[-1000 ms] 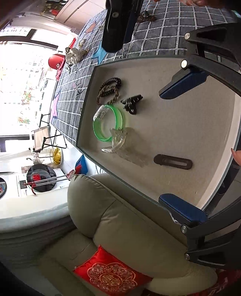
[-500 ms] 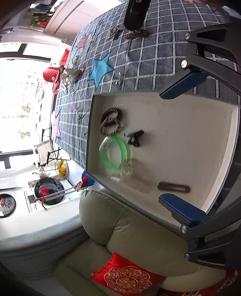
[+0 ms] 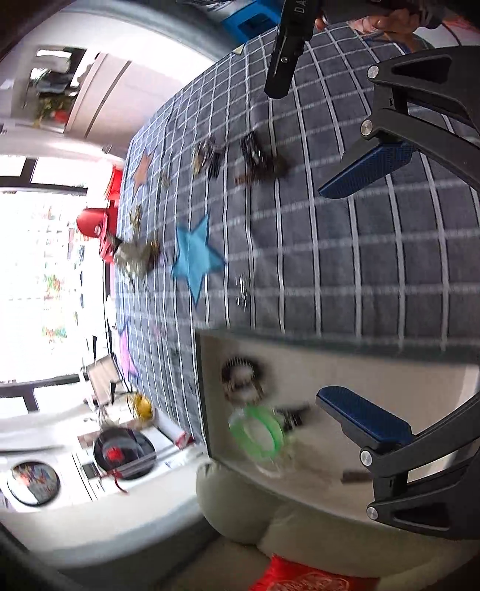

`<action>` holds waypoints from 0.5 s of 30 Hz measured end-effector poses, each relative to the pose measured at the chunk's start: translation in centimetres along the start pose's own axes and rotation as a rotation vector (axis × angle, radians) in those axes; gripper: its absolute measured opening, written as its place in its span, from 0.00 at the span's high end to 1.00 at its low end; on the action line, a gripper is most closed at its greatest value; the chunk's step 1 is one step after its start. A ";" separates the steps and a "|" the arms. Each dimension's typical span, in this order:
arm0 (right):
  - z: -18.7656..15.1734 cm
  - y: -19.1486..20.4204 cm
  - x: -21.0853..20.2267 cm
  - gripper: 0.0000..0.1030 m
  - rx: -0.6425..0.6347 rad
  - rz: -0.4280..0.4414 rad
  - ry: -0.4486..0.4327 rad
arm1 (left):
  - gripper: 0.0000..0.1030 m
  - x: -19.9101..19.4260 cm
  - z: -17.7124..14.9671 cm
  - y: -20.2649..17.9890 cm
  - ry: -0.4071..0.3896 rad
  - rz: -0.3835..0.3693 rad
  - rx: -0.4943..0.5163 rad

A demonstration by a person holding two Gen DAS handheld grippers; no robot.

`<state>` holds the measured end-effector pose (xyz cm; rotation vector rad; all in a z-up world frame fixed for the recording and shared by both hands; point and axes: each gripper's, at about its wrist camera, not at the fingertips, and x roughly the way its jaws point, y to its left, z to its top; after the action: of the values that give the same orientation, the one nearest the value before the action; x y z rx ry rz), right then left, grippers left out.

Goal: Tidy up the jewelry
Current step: 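Withdraw both open tools from the tray back over the bedspread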

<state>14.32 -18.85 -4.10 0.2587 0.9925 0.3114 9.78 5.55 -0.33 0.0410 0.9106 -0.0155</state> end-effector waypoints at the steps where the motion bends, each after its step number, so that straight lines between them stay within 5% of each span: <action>1: 0.0 -0.6 -0.1 0.00 0.006 -0.012 -0.002 | 0.01 0.3 0.2 -0.6 0.004 -0.009 0.006; 15: 1.7 -4.6 0.9 0.00 0.035 -0.084 -0.011 | 0.01 5.2 2.7 -3.7 0.054 -0.063 -0.014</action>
<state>16.87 -22.87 -5.55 0.2490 0.9960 0.2158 14.99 1.78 -2.86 0.0003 0.9660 -0.0669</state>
